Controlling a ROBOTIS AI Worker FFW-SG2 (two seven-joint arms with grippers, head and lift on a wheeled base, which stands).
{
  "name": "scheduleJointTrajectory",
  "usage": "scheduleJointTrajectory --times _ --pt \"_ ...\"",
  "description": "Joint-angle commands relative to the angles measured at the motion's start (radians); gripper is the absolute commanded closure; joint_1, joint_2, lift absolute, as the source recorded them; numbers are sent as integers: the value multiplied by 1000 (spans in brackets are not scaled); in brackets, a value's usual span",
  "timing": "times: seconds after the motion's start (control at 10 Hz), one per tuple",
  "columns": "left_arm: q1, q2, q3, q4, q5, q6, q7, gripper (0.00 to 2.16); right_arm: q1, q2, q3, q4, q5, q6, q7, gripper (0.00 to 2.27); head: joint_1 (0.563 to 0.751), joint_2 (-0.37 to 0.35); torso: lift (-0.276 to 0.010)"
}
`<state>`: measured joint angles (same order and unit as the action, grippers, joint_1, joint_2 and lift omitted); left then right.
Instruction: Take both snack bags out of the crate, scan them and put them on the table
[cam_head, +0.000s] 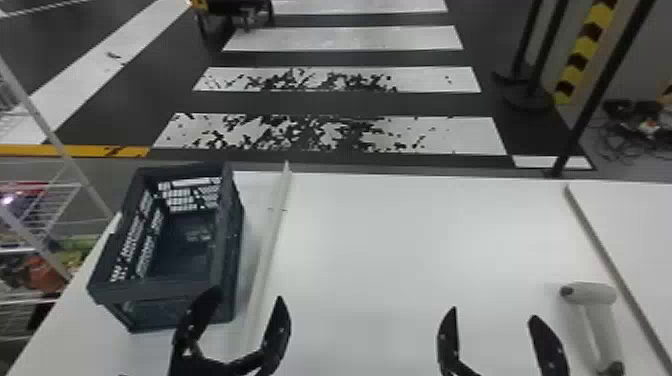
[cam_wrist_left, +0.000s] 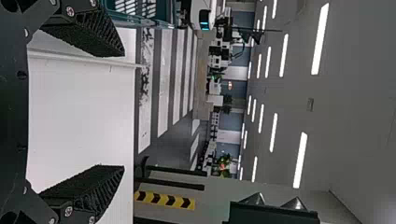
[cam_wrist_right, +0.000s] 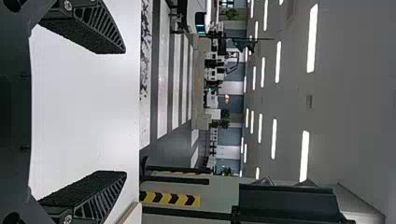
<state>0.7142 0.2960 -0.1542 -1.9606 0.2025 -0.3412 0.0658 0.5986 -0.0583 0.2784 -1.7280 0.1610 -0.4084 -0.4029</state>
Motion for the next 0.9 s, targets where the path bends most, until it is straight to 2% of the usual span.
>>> scheduleJointTrajectory --times 0.0,0.8 --pt "-1 0 -1 2 0 0 0 144 -2 0 -4 -1 0 6 -10 66 695 76 -93" --pt "-13 -6 -5 14 0 3 2 144 -3 0 -13 -1 0 6 -11 60 695 57 -93"
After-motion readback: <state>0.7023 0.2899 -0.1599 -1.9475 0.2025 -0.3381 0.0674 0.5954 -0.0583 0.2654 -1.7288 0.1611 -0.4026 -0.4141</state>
